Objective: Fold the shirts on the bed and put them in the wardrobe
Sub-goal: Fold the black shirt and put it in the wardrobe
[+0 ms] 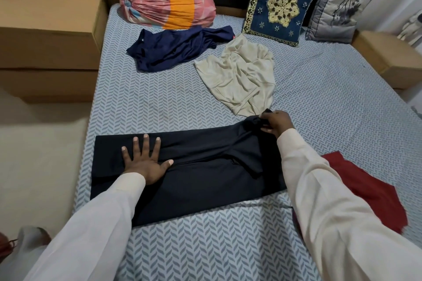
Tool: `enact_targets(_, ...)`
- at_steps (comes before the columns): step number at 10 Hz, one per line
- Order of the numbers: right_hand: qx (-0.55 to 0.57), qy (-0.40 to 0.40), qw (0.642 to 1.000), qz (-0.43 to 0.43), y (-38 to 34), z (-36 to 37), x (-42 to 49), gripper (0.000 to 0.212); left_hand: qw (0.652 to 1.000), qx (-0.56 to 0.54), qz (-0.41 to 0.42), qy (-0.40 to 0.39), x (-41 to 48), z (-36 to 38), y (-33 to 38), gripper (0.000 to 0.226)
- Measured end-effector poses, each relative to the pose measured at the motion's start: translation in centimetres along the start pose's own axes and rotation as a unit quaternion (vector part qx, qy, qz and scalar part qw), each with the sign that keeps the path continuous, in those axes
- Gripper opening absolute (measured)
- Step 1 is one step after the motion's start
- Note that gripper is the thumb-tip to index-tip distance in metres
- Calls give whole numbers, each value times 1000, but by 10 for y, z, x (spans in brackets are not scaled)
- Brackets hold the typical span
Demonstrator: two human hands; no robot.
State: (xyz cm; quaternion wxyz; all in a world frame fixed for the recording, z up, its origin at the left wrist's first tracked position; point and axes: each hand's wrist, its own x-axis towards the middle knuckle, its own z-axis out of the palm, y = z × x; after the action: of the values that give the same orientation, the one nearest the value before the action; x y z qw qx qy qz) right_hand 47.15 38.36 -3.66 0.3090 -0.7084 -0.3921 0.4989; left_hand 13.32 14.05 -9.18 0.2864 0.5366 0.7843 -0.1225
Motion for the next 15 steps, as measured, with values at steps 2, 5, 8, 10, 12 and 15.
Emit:
enact_targets(2, -73, 120, 988, -70, 51, -36, -20, 33, 1000, 1, 3, -1, -2, -1, 3, 88)
enact_targets(5, -164, -12, 980, -115, 1, -31, -29, 43, 1000, 3, -2, -1, -2, -1, 2, 88)
enact_targets(8, -44, 21, 971, -234, 3, -23, -23, 33, 1000, 1, -3, 0, -2, -1, 2, 88)
enact_targets(10, -94, 95, 975, -178, 65, -51, -25, 50, 1000, 4, -3, 2, -2, -1, 2, 87)
enact_targets(12, -216, 148, 956, -134, 94, -64, -39, 50, 1000, 3, -2, -2, -2, -1, 3, 87)
enact_targets(15, -444, 82, 785, -424, 59, 3, -36, 32, 1000, 3, -3, 0, -3, 0, 3, 88)
